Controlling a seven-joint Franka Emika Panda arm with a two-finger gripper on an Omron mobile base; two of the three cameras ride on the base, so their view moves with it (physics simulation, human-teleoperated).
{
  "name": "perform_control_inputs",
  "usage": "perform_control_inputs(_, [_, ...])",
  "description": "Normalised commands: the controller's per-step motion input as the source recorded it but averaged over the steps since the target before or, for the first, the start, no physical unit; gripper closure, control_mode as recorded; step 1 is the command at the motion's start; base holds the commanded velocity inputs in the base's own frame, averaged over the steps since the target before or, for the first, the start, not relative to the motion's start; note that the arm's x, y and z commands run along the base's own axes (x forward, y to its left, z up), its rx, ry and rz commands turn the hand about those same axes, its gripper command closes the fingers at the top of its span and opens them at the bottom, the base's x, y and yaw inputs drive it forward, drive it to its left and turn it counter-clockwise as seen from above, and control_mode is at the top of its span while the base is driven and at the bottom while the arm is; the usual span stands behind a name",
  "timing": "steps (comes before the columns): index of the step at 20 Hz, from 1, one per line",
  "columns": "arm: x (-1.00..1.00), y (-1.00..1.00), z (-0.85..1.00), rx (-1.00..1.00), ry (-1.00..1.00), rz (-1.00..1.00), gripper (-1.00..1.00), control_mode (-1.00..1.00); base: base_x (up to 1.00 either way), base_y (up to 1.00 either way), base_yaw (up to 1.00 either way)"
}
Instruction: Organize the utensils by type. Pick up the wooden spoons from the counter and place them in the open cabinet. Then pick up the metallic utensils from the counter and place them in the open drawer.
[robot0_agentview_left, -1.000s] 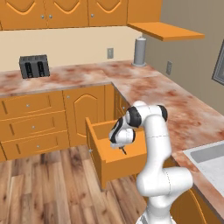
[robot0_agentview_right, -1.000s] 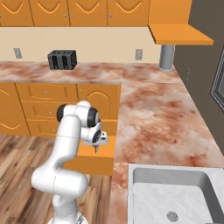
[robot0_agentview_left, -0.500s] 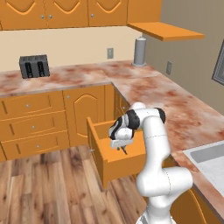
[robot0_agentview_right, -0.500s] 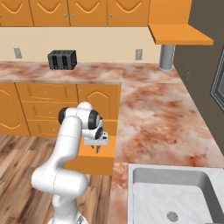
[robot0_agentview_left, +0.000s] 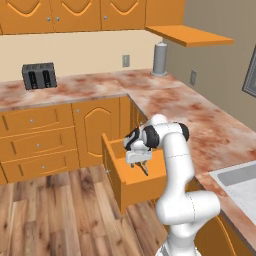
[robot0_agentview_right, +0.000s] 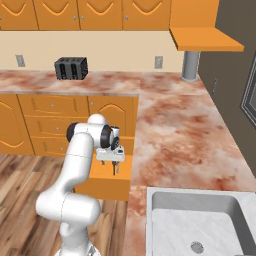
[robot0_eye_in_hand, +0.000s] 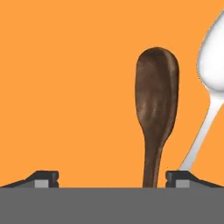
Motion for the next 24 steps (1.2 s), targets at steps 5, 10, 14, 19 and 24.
perform_control_inputs(5, [0.0,-0.01,0.69,0.0,0.09,0.0,-1.0,-1.0,0.0,0.0,0.0])
perform_control_inputs(10, [-0.06,0.0,0.9,0.02,0.02,0.0,-1.0,-1.0,0.0,0.0,0.0])
perform_control_inputs(14, [-0.3,0.0,0.99,0.0,0.0,0.0,-1.0,-1.0,0.0,0.0,0.0])
perform_control_inputs(19, [-0.39,-0.01,1.0,0.0,0.0,0.0,-1.0,-1.0,0.0,0.0,0.0])
perform_control_inputs(24, [-0.64,-0.04,1.0,0.0,-0.01,0.0,-1.0,-1.0,0.0,0.0,0.0])
